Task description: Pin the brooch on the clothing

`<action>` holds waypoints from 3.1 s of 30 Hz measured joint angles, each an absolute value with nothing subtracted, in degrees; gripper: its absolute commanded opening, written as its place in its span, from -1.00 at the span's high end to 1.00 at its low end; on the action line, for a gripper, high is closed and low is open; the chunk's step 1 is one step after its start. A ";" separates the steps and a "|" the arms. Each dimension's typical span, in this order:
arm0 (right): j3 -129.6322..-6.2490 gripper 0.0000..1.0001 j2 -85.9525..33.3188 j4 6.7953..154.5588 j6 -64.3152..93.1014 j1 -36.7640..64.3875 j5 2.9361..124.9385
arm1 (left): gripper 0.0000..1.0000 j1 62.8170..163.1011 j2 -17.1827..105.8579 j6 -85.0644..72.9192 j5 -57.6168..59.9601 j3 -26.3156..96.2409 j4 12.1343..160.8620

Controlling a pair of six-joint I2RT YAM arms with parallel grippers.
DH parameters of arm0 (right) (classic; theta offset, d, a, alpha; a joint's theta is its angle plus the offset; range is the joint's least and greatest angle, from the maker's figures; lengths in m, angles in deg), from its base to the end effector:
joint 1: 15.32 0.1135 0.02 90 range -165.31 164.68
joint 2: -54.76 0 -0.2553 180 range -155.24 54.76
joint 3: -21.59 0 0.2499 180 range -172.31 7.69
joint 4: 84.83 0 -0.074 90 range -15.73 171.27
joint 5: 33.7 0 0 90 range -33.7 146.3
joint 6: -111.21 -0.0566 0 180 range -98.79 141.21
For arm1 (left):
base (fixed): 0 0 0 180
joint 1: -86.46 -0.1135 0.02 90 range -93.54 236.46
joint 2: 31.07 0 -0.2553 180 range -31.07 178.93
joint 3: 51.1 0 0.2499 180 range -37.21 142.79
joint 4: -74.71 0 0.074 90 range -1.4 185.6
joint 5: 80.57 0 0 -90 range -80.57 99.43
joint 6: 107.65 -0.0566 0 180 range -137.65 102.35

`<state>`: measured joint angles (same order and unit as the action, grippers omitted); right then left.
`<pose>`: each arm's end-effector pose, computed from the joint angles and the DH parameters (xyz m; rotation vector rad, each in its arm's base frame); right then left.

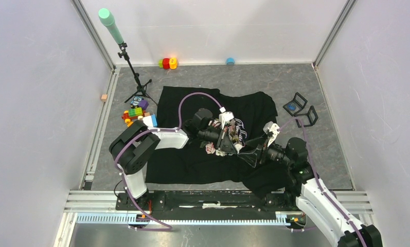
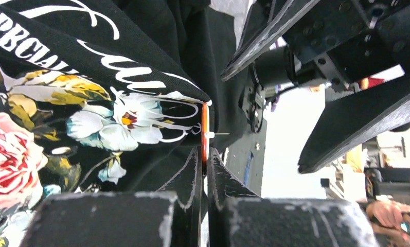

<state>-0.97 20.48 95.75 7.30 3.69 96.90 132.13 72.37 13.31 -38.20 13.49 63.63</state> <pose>0.1473 0.0897 0.1839 -0.6116 1.7300 1.0318 0.2309 -0.2962 0.1528 0.8794 2.1470 -1.6154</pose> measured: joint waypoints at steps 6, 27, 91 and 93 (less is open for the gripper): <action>-0.97 -0.55 18.89 101.35 4.10 3.69 103.30 | 0.95 130.80 69.48 11.21 -43.76 10.45 65.60; 1.85 -0.04 9.90 113.39 -2.10 3.71 110.36 | 0.95 130.77 64.48 9.88 -49.68 8.44 66.17; -3.38 1.00 -8.61 104.30 -6.89 7.97 108.48 | 0.95 135.12 65.90 6.01 -41.81 9.03 76.22; -3.38 1.00 -8.94 104.36 -7.50 7.97 108.17 | 0.95 135.15 65.90 5.96 -41.57 9.03 76.29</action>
<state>-3.38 -8.94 104.36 -7.50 7.97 108.17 135.15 65.90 5.96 -41.57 9.03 76.29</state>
